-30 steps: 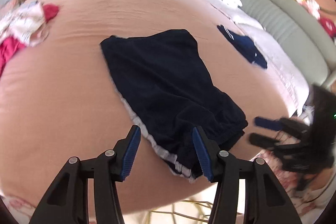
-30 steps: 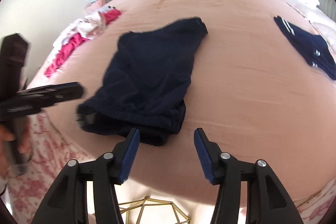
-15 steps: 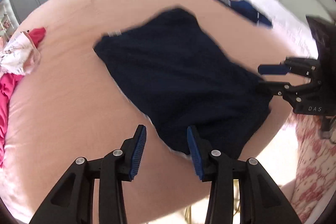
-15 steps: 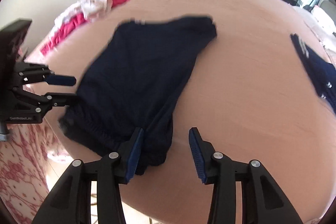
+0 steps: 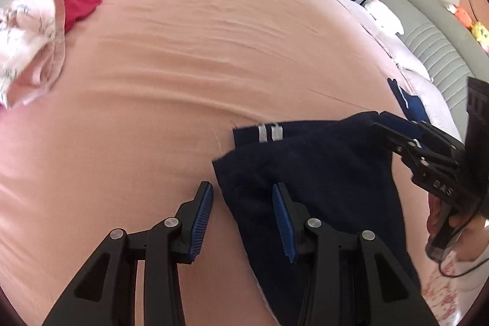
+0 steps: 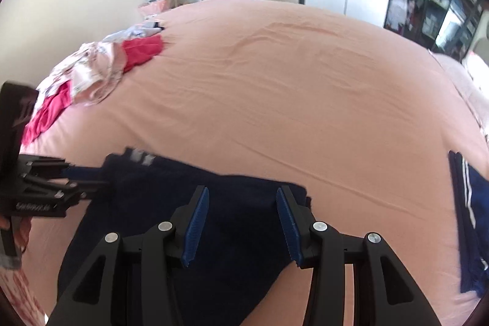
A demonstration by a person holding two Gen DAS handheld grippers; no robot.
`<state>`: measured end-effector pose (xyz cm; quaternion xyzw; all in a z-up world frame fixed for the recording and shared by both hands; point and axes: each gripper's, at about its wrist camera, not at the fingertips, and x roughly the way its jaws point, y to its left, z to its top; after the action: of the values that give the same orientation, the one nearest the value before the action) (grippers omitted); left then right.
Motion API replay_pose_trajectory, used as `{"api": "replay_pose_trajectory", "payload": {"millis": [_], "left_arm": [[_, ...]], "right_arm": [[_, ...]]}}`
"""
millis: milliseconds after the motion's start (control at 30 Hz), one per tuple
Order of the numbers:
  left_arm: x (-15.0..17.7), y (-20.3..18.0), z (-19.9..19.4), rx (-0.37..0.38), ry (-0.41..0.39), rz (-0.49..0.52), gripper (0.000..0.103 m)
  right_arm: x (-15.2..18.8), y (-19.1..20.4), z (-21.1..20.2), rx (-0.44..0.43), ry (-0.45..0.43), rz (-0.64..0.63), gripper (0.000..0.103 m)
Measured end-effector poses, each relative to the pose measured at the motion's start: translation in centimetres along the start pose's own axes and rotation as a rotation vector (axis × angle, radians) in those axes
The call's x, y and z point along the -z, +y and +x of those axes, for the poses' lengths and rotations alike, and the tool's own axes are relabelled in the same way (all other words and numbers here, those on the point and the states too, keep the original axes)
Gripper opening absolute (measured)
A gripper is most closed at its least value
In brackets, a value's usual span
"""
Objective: Fold clothes
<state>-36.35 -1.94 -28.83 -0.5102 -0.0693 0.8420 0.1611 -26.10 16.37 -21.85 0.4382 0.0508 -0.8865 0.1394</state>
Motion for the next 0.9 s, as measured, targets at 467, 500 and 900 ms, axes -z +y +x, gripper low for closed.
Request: {"api": "replay_pose_trajectory", "payload": {"millis": [467,500,900], "left_arm": [[-1.4,-1.7,0.4,-0.085,-0.03,0.182,0.007],[-1.4,-1.2,0.6,-0.06,-0.028,0.174,0.007],[-0.7,-3.5,-3.4,-0.078,-0.155,0.417,0.052]], "right_arm": [[1.8,-3.2,1.2,0.222,0.01,0.045,0.043],[1.8,-4.0,1.4,0.186,0.018,0.086,0.043],[1.8,0.1,1.5,0.025,0.039,-0.071,0.045]]}}
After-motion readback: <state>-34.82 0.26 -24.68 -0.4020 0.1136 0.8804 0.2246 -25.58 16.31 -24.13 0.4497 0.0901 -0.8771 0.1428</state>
